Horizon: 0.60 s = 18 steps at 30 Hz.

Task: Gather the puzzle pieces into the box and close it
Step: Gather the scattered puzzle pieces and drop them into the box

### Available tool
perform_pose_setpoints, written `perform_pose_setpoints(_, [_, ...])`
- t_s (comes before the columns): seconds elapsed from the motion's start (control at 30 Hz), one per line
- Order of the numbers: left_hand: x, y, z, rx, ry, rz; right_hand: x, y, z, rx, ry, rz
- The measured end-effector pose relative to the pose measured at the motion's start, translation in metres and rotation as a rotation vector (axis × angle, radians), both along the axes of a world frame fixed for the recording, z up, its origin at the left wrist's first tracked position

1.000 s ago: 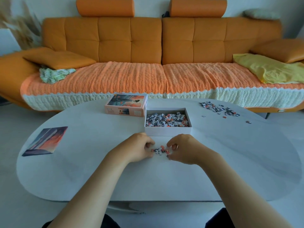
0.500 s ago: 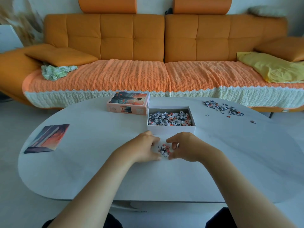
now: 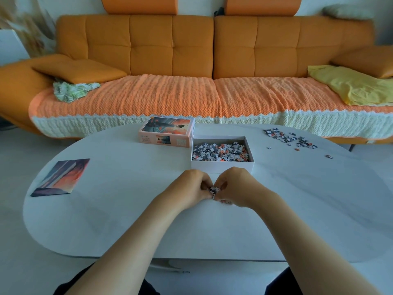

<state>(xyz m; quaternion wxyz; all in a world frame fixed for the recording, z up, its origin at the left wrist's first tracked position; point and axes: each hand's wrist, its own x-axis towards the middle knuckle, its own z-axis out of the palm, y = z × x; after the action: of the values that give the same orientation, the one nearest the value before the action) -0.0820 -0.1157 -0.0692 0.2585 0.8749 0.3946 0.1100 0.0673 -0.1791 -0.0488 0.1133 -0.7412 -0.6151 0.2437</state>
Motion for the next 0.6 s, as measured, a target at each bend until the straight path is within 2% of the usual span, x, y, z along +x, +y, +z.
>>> perform_pose_setpoints(0.13, [0.000,-0.001,-0.001,0.001,-0.036,0.011,0.000,0.001,-0.002,0.006,0.016,-0.016])
perform_pose_setpoints(0.4, [-0.002,0.007,0.003,-0.116,-0.171,0.053,0.006,0.004,0.000,0.074,0.192,-0.091])
perform_pose_setpoints(0.5, [0.002,0.017,0.011,-0.101,-0.263,0.081,0.010,0.012,0.008,0.198,0.225,-0.126])
perform_pose_setpoints(0.6, [0.011,0.031,0.018,-0.038,-0.353,0.105,0.016,0.022,0.012,0.384,0.134,-0.142])
